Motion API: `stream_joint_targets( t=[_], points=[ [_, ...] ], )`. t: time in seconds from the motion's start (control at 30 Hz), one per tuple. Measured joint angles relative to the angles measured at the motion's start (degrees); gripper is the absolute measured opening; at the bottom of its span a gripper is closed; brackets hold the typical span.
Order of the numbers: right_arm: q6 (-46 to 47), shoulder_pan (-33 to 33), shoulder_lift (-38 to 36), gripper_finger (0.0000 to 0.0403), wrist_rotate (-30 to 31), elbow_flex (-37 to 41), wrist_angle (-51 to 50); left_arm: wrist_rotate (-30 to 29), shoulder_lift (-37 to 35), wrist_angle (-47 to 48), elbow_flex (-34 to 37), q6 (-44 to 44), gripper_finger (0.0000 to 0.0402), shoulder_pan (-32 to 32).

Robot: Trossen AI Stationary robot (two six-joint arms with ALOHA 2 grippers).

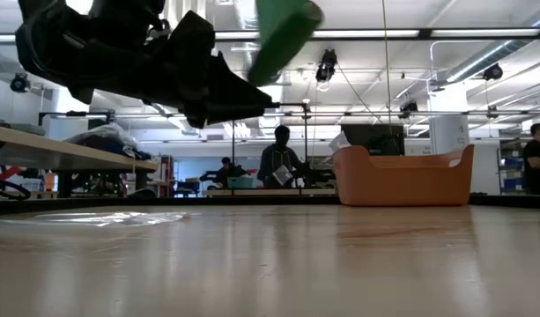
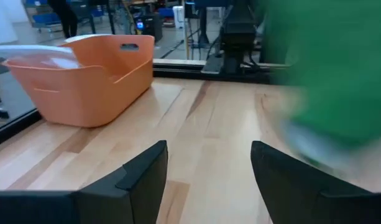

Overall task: Roll bandage
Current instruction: Roll the green bandage

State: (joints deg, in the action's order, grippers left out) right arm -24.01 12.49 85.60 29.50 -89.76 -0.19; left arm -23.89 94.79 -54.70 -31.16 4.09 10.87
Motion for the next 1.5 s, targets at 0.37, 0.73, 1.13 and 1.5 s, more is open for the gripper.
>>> stream_joint_targets(
  t=[0.37,0.73,1.13,1.5],
  points=[
    [0.02,0.0,0.0,0.0,0.03,0.0,-1.34,3.46,0.43,-0.27,-1.98,-2.29,0.0212,0.0],
    [0.03,0.0,-0.02,0.0,0.04,0.0,-1.31,1.85,0.36,0.13,-1.74,-1.2,0.0223,-0.03],
    [0.04,0.0,-0.02,0.0,0.04,0.0,-1.31,-5.48,0.33,0.79,-1.0,-0.58,0.0223,-0.09],
    [0.04,0.0,-0.02,0.0,0.04,0.0,-1.31,-5.41,0.35,-1.62,-0.96,-0.56,0.0213,-0.13]
  ],
)
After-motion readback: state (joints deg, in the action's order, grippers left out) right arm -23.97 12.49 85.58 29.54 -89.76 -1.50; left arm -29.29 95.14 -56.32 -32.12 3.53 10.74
